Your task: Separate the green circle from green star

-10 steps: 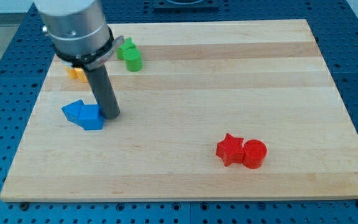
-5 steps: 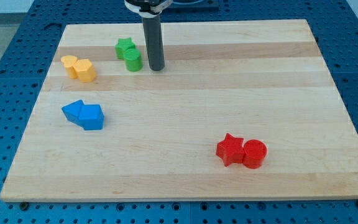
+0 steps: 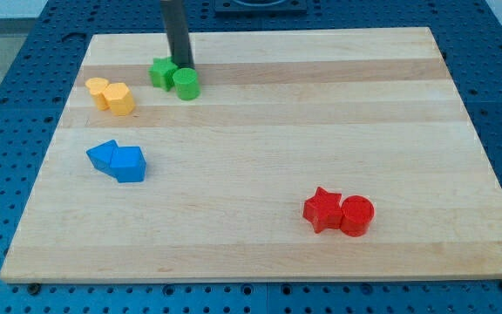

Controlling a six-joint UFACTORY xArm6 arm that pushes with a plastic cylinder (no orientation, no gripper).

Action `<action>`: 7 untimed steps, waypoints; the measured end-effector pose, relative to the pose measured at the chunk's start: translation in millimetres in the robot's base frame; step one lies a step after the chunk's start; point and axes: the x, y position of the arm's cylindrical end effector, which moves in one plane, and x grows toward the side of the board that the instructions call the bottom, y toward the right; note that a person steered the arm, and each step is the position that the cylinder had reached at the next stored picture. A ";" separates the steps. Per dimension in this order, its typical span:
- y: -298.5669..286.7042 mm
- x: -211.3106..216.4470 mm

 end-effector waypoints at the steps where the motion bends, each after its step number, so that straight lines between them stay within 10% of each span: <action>1: 3.6 33.7; 5: -120.4 0.2; 7: -26.6 26.4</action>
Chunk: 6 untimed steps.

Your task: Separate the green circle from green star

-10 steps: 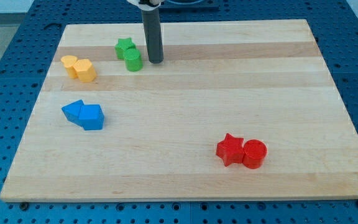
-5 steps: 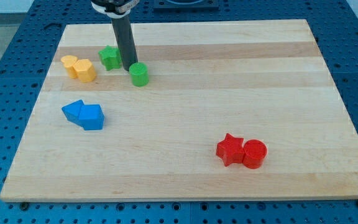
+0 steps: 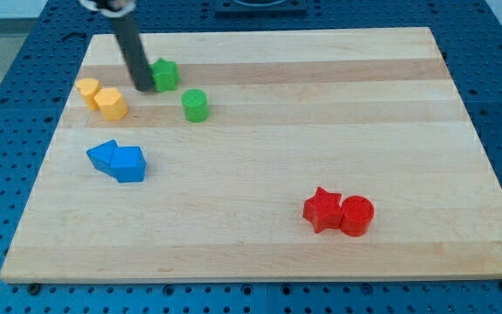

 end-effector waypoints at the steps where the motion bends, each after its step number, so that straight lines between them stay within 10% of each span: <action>1: 46.8 9.2; 3: 90.1 38.2; 6: 0.5 16.1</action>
